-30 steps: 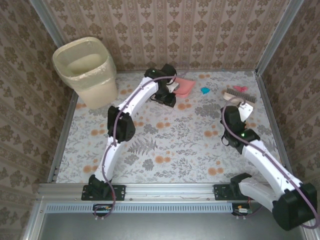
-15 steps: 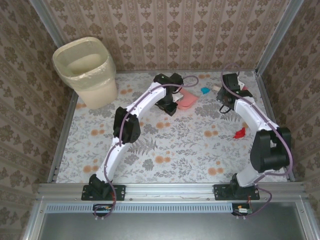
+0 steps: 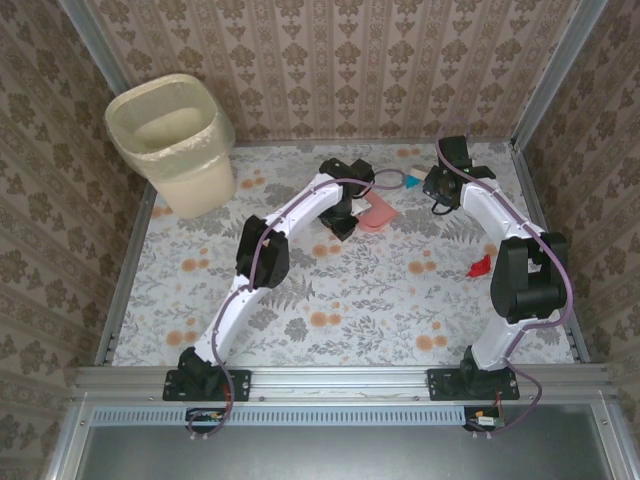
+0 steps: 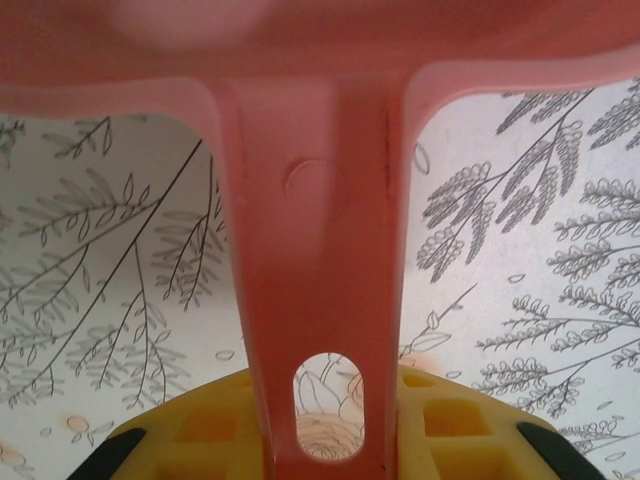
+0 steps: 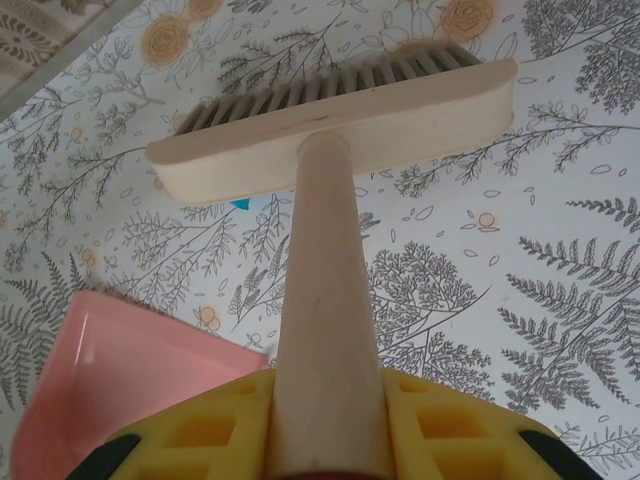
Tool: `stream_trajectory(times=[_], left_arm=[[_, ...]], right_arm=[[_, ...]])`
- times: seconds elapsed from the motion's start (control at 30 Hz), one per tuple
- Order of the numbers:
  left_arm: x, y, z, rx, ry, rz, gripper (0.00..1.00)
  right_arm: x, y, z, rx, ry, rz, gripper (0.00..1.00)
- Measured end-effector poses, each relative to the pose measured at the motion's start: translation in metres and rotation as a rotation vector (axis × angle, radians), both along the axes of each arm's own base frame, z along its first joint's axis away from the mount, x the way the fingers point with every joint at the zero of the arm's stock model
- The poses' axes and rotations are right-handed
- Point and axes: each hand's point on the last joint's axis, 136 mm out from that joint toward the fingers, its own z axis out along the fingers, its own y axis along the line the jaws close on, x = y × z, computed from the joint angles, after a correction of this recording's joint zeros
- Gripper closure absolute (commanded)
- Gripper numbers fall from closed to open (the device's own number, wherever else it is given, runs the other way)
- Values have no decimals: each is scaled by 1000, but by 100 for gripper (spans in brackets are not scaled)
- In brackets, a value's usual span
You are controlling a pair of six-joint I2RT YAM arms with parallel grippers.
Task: Sweep away the paper scraps from the table
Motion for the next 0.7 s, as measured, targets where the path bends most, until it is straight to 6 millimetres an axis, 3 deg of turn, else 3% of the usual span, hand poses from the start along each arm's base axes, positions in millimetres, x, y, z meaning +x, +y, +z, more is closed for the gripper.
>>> stream_trajectory(times=[0.4,0.7], left_arm=[[4,-14,2,-27,-22,-38,100],[4,-14,1,-32,-17,-38,100]], right_arm=[[-11,28,-5,9,32,66,100],[-44,55,-2,26,40,143,100]])
